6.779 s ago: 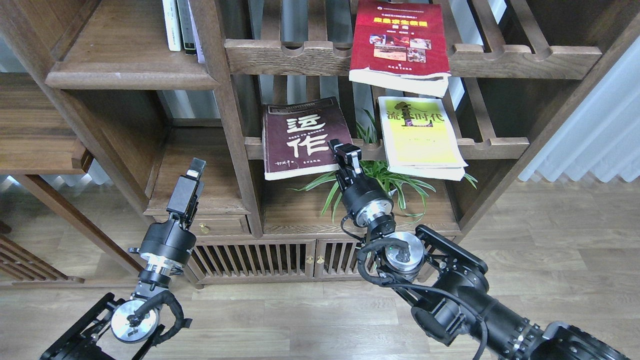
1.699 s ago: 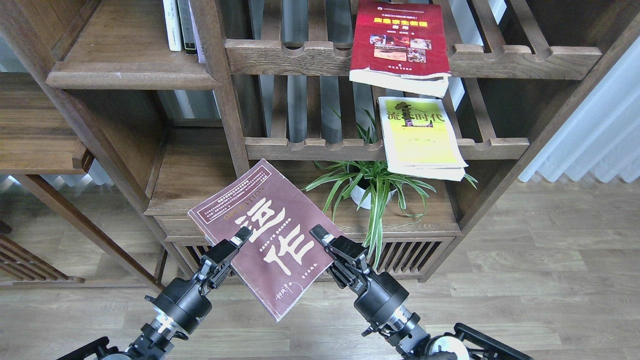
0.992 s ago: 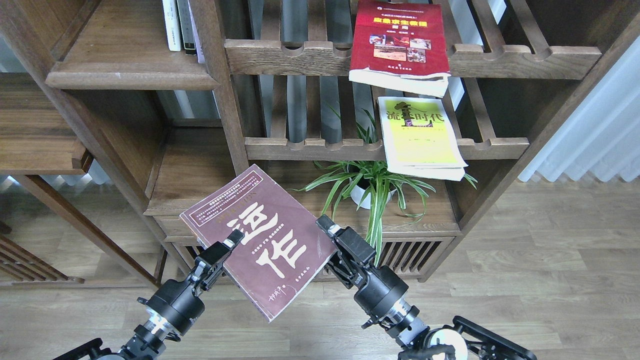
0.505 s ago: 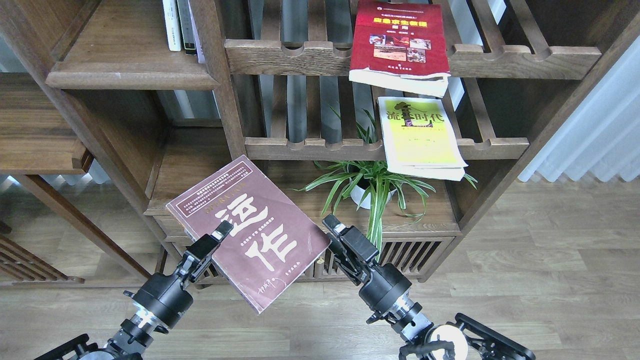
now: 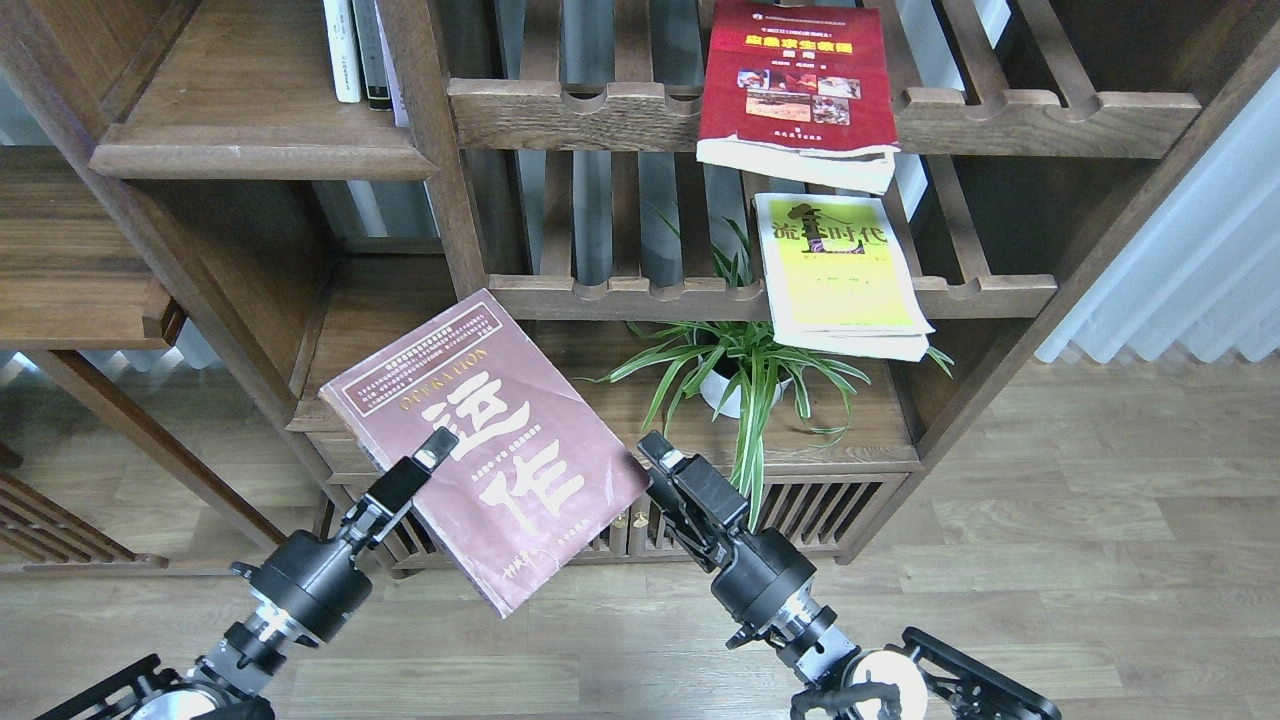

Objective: Organize books on shelf
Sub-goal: 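Carry the maroon book with the left gripper up to the upper shelf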

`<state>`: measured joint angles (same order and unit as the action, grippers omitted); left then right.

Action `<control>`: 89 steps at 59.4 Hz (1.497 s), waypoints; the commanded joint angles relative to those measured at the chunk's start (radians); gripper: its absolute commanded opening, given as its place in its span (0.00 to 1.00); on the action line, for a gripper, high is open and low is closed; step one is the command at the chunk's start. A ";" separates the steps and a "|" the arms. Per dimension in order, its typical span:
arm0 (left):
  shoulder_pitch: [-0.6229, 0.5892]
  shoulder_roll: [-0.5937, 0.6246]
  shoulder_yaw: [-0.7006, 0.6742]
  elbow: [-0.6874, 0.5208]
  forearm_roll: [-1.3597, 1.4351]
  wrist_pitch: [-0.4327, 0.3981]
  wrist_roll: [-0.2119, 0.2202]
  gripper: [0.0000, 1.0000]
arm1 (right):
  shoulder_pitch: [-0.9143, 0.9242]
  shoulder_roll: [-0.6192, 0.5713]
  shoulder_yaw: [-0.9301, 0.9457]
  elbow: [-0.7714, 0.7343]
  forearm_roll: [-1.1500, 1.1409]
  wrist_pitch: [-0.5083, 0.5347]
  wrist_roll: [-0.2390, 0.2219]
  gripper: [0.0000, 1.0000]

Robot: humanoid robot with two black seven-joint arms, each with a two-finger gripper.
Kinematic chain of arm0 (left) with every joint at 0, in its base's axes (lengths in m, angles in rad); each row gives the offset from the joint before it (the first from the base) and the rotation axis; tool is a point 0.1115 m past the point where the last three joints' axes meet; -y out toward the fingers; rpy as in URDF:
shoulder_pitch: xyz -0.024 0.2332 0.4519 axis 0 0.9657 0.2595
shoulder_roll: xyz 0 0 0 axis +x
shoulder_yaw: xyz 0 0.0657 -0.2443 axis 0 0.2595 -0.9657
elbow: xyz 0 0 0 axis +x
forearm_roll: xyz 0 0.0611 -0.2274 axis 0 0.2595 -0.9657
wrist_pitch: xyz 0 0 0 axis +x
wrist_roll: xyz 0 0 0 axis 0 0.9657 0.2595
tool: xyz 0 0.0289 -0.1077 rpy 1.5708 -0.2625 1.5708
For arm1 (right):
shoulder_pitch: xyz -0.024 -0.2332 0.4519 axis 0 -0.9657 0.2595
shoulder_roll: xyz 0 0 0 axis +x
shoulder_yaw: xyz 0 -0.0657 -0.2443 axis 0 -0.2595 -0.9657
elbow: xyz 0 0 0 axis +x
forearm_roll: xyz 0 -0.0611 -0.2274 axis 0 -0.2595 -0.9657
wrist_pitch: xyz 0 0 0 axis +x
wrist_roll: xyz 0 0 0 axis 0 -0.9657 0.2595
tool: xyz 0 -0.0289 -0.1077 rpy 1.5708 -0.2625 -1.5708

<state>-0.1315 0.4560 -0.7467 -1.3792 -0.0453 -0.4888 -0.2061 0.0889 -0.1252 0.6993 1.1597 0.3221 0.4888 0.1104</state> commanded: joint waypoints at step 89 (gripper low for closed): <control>-0.003 -0.217 -0.634 -0.001 0.070 0.000 0.435 0.00 | 0.018 0.033 -0.001 -0.051 -0.031 0.000 0.000 0.86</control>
<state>-0.1083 0.2389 -1.3546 -1.3803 0.0266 -0.4886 0.2333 0.1074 -0.0900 0.6979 1.1091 0.2917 0.4888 0.1105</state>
